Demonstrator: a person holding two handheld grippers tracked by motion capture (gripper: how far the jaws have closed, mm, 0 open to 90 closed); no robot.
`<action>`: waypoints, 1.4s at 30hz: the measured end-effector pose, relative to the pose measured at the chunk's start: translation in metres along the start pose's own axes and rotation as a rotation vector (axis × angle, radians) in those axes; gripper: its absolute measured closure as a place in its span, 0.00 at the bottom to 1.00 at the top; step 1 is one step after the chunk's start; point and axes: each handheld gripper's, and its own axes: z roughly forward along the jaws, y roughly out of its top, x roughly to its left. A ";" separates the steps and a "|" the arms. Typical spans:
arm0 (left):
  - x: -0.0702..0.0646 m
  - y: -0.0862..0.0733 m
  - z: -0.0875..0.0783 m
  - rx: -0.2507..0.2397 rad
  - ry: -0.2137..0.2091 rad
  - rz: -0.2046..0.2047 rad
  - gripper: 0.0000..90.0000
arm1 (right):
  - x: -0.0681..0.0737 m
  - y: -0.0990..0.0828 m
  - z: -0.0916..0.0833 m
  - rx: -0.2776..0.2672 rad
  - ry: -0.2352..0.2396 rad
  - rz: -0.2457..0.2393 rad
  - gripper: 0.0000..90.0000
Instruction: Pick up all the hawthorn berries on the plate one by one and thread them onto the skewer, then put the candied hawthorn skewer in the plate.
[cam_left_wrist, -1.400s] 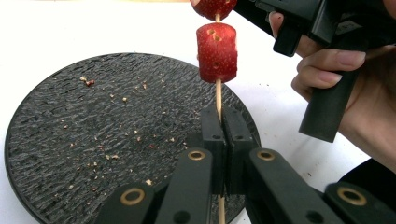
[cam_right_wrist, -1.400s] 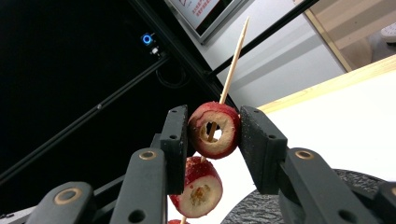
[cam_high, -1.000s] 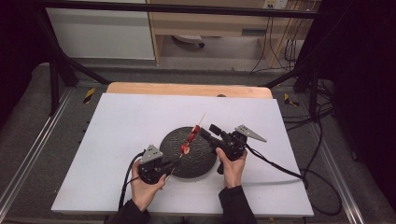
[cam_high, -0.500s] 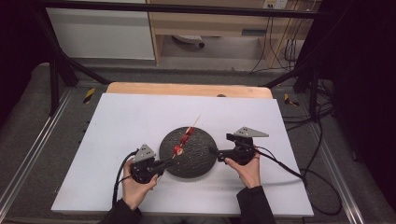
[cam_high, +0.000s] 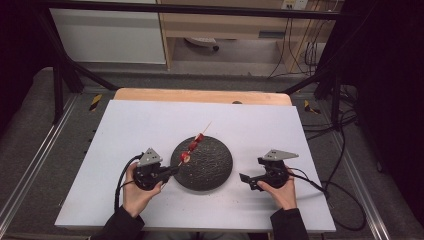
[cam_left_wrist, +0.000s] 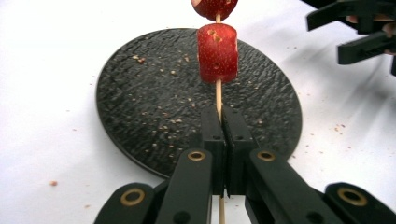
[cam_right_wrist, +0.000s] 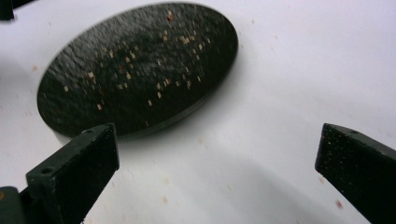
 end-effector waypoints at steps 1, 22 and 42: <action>0.001 0.001 0.000 0.004 0.002 0.001 0.98 | -0.002 -0.003 -0.002 0.008 -0.008 0.000 0.00; 0.014 0.025 0.028 0.139 0.039 0.031 0.98 | -0.016 -0.043 -0.020 0.043 -0.018 0.003 0.01; 0.006 0.017 0.065 0.314 0.060 0.097 0.98 | -0.015 -0.047 -0.024 0.029 -0.003 0.004 0.01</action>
